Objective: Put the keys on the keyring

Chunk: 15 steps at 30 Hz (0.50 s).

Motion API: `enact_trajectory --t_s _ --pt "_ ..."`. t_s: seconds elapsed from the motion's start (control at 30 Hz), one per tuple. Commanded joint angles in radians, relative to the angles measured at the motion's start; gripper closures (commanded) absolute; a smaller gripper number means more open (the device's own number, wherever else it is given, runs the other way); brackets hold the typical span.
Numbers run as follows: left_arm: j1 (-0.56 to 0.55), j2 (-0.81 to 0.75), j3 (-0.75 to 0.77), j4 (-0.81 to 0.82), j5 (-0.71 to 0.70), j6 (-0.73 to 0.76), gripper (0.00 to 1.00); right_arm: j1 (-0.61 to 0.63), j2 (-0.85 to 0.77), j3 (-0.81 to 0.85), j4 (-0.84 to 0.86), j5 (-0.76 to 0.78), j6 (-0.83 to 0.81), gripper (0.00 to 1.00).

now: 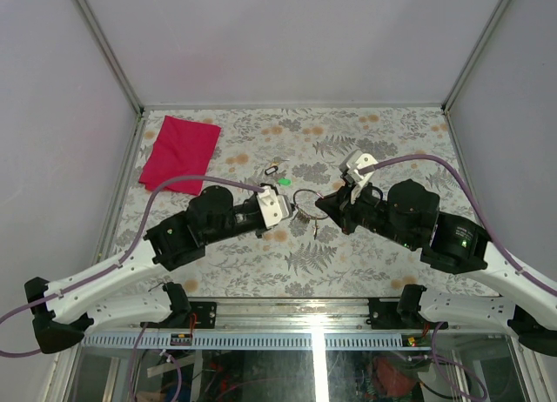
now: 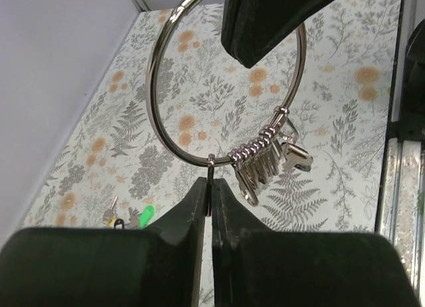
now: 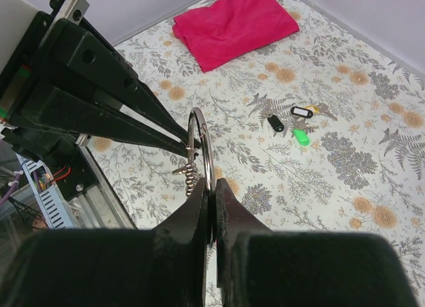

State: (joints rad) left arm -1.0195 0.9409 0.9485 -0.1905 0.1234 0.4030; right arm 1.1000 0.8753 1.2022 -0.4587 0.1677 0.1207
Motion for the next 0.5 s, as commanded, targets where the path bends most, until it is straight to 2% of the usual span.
enact_trajectory --t_s 0.0,0.47 --pt "0.015 0.016 0.054 -0.154 -0.089 0.109 1.0 0.007 -0.032 0.021 0.002 0.043 -0.036 1.0" --pt "0.015 0.014 0.067 -0.159 -0.168 0.149 1.0 0.006 -0.026 -0.003 0.022 0.002 -0.02 1.0"
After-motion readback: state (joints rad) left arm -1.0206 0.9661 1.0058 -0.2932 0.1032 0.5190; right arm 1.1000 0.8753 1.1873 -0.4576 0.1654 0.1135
